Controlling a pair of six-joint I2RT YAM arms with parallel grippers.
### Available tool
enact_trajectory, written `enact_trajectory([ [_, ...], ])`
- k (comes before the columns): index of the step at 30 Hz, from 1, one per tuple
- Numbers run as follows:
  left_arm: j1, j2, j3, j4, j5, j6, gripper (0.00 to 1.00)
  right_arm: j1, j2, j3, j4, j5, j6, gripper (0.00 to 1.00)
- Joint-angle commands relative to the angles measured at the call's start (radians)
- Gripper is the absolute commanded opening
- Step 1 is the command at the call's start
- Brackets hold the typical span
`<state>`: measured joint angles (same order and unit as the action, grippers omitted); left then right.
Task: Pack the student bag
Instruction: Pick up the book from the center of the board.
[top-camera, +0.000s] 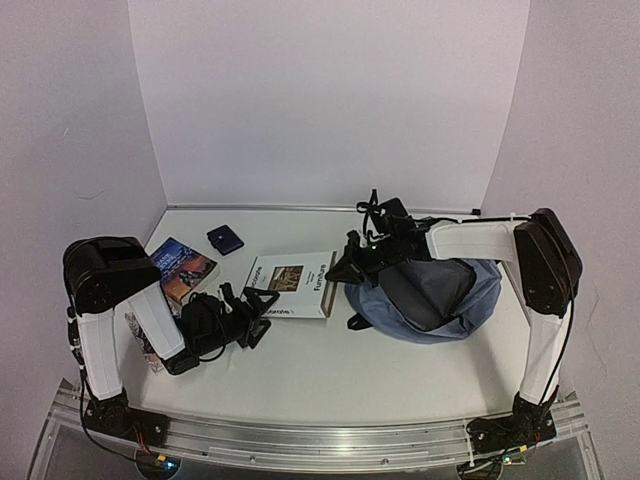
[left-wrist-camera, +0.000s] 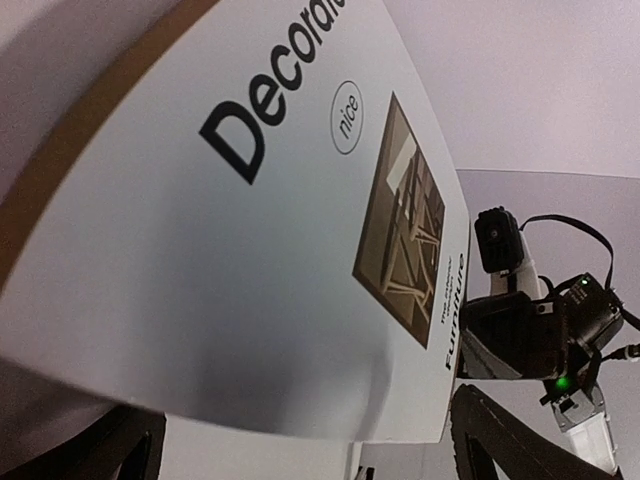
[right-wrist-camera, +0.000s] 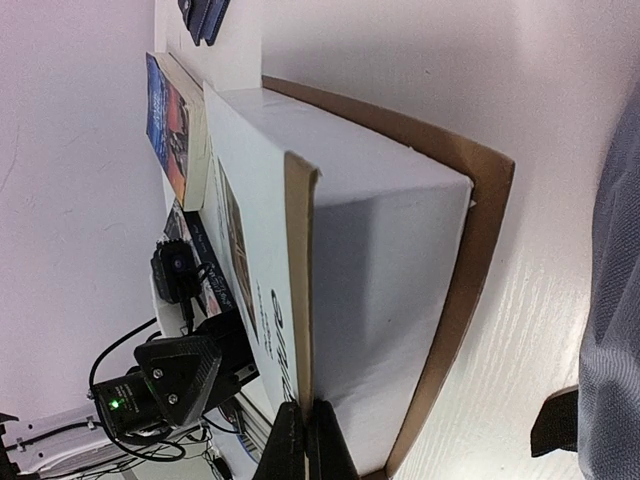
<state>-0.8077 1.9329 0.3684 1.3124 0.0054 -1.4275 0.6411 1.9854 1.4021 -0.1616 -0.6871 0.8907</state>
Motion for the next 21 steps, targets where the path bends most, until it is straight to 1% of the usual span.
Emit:
enact_trajectory([
  [1,-0.012,0.057,0.033,0.188,-0.037,-0.061,1.0,0.007,-0.061,-0.023,0.063,-0.006,0.013,0.0],
  [8,-0.011,0.084,0.041,0.191,-0.106,-0.096,0.99,0.017,-0.067,-0.048,0.092,-0.02,0.038,0.0],
  [10,-0.011,0.081,0.029,0.191,-0.143,-0.107,0.97,0.017,-0.071,-0.059,0.096,-0.021,0.044,0.0],
  [13,-0.011,0.053,0.023,0.191,-0.166,-0.065,0.9,0.017,-0.073,-0.077,0.105,-0.028,0.056,0.0],
  [15,-0.011,0.028,0.028,0.191,-0.164,-0.03,0.83,0.017,-0.074,-0.097,0.13,-0.039,0.075,0.0],
  [17,-0.011,0.002,0.032,0.19,-0.159,0.001,0.76,0.017,-0.075,-0.128,0.188,-0.051,0.103,0.0],
  [21,-0.011,-0.052,0.033,0.191,-0.154,0.055,0.64,0.019,-0.08,-0.175,0.261,-0.071,0.127,0.0],
])
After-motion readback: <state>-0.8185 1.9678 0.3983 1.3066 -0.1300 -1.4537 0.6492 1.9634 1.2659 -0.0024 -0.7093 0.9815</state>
